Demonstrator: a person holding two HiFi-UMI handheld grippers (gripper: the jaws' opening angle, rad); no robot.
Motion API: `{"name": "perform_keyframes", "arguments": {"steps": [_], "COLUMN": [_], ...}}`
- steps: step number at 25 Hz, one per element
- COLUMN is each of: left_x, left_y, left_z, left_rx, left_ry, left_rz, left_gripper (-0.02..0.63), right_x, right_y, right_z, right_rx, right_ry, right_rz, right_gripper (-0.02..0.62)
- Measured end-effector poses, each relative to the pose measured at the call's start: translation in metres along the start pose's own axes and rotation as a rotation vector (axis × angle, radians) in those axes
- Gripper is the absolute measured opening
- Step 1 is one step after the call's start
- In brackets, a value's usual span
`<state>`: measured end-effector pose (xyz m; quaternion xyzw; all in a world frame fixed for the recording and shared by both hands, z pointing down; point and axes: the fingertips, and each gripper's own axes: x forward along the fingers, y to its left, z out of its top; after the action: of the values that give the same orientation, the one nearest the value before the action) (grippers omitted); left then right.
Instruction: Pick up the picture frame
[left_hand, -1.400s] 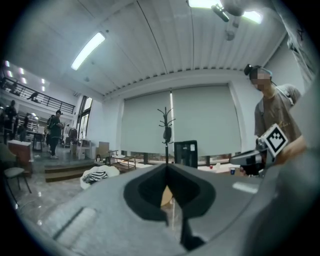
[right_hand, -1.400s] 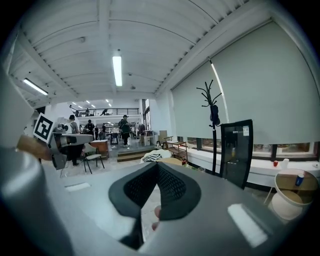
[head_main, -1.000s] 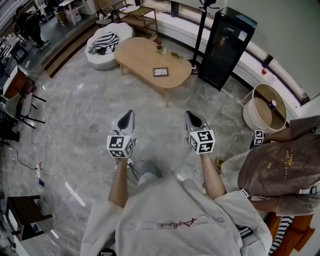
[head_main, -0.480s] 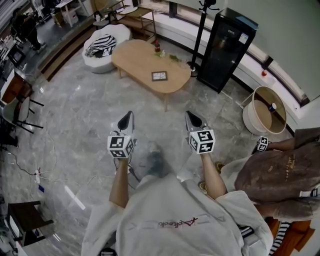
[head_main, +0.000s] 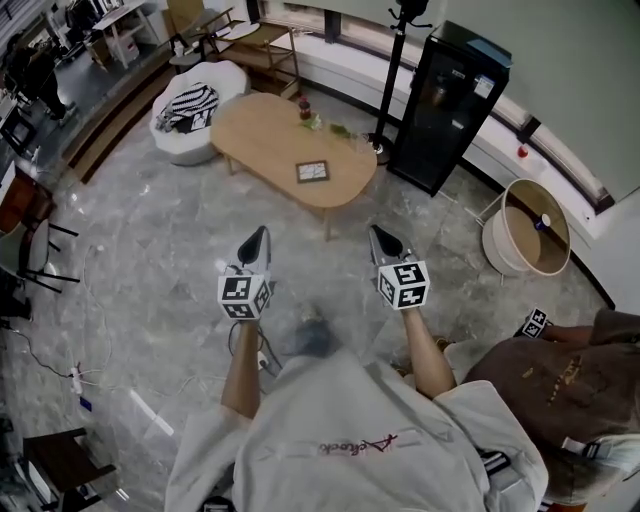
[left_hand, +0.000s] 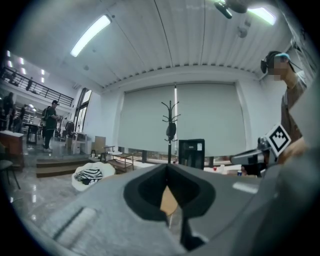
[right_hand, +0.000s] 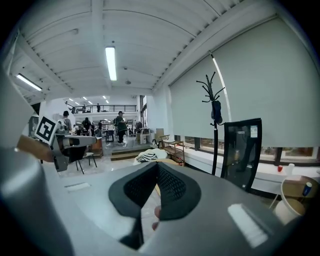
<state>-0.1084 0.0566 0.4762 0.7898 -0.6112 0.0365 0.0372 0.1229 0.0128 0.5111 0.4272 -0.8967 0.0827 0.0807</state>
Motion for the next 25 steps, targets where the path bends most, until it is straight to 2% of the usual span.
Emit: {"name": "perform_keyframes", "arguments": {"steps": [13,25], "left_x": [0.095,0.181], "left_y": [0.09,0.149], "left_z": [0.019,0.026], "left_rx": [-0.018,-0.021], "left_ry": [0.009,0.015], "left_rz": [-0.035,-0.089], "left_gripper": [0.002,0.002], "right_x": [0.122,0.211], "right_y": [-0.015,-0.042], "right_z": [0.04,0.063], "right_rx": [0.001,0.006], "right_ry": [0.018,0.019], "right_rz": [-0.029,-0.078], "right_gripper": [0.005,0.005]}}
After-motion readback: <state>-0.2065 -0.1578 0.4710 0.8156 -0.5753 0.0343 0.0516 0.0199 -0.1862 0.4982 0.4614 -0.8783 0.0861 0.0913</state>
